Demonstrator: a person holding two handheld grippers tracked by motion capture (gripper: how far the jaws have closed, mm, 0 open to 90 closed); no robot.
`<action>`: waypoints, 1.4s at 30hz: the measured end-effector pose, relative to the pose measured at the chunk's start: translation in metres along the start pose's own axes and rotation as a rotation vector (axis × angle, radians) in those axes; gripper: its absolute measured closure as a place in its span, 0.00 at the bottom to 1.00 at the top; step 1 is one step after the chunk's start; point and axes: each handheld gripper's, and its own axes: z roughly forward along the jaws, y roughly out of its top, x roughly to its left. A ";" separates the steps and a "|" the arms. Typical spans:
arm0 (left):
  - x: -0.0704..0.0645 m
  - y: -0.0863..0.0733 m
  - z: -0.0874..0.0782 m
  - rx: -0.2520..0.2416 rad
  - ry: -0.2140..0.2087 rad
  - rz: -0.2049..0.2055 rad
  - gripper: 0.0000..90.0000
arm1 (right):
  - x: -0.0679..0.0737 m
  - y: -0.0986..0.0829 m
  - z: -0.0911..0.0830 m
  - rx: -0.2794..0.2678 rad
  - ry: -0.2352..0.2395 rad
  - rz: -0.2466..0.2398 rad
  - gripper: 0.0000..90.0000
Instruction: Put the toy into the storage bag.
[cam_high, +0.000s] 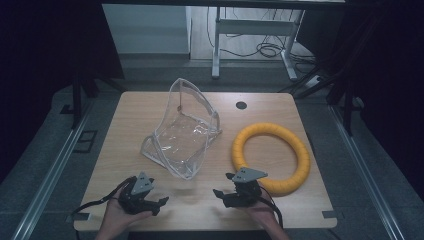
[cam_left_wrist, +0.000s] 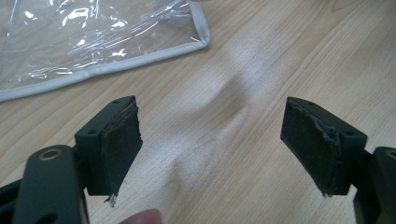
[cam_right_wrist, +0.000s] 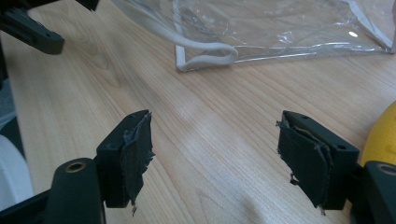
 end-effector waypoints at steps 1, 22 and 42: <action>0.000 0.000 0.001 0.000 -0.001 -0.003 0.22 | -0.001 0.000 -0.002 0.001 0.002 -0.002 0.30; 0.000 0.000 0.002 0.004 -0.006 -0.001 0.22 | -0.014 0.005 -0.023 -0.007 0.000 -0.020 0.31; 0.002 0.002 0.000 -0.002 -0.010 -0.008 0.22 | -0.039 0.020 -0.036 0.024 0.006 0.012 0.27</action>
